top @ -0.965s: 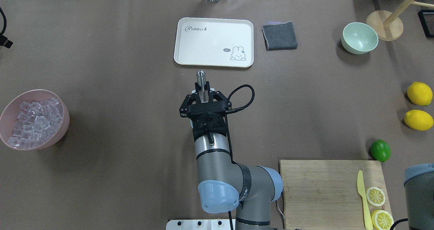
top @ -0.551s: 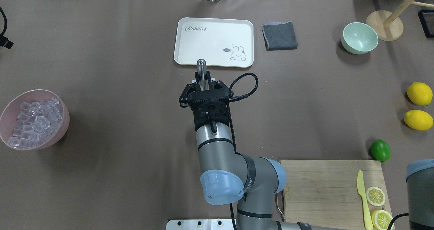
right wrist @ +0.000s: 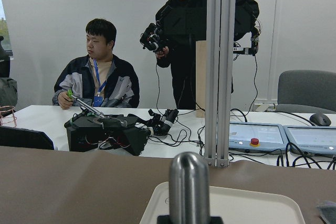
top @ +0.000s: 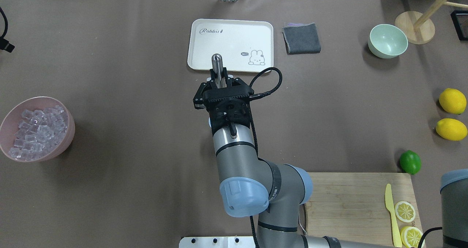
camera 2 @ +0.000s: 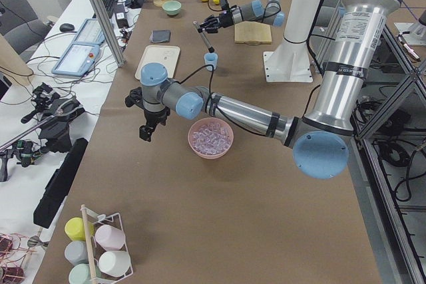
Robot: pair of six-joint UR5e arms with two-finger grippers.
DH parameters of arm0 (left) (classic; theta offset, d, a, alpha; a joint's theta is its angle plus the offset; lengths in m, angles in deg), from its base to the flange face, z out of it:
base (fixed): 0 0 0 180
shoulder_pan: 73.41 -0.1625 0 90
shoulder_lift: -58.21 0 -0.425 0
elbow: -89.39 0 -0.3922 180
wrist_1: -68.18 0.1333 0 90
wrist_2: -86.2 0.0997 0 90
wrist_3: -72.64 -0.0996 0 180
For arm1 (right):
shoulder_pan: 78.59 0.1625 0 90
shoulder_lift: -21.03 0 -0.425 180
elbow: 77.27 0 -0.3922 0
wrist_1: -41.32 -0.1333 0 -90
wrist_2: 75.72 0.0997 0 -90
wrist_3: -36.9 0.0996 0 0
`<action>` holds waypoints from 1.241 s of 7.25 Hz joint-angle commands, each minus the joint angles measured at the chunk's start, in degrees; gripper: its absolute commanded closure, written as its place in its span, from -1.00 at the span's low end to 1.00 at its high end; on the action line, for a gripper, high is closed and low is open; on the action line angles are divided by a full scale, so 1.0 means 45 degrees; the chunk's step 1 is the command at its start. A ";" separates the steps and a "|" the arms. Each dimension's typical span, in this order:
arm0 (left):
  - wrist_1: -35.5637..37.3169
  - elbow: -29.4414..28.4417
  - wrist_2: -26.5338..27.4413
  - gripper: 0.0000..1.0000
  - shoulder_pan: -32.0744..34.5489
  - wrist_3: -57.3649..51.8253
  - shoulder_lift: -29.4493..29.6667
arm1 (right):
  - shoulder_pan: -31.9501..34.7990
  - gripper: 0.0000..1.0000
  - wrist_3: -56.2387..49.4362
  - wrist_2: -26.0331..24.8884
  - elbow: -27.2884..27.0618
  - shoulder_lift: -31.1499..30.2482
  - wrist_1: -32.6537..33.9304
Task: Mash ice and strawberries in cup
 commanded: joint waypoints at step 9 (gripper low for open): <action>0.0000 -0.0205 0.0039 -0.94 -0.0305 -0.0006 0.0177 | -0.0078 1.00 0.0152 0.0380 0.1267 0.0055 -0.0665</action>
